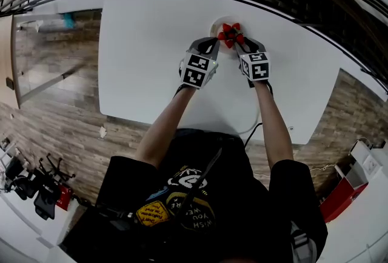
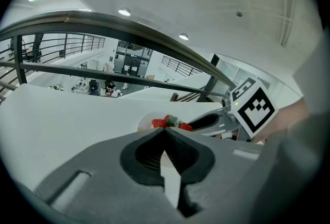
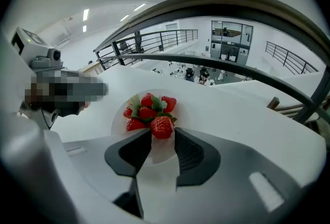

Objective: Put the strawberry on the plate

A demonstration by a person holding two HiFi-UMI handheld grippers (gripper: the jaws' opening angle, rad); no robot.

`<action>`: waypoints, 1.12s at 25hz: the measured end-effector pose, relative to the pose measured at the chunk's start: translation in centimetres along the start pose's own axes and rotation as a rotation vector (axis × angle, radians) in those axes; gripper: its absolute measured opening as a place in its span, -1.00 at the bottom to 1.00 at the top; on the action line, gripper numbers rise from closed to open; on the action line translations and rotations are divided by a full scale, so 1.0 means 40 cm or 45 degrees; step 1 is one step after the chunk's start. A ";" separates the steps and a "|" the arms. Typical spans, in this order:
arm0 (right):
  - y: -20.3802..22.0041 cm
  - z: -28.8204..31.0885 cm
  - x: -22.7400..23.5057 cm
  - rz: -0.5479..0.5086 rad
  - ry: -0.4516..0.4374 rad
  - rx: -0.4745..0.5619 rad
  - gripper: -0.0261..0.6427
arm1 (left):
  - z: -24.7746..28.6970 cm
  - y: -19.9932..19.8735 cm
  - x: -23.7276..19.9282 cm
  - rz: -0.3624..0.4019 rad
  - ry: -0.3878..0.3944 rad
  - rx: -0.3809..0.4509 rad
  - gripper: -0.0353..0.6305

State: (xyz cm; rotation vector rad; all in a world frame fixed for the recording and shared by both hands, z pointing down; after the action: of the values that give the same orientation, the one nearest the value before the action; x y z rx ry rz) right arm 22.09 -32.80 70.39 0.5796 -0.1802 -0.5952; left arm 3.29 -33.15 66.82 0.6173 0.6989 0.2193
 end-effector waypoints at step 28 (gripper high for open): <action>-0.004 -0.009 -0.011 -0.200 0.057 -0.085 -0.43 | -0.031 0.006 0.010 -0.019 0.014 -0.006 -0.89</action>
State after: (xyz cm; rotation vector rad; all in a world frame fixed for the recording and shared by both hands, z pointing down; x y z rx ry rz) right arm 21.76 -32.49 69.99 0.5448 -0.0722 -0.7367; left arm 2.78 -32.24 66.02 0.6068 0.7134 0.2106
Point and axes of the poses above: the fingertips, and each gripper's own axes: z forward along the fingers, x to its right, y out of its underside, the point moved 10 cm from there along -z, backward along the fingers, and after that the axes turned 15 degrees about -z, right-handed, at the moved point
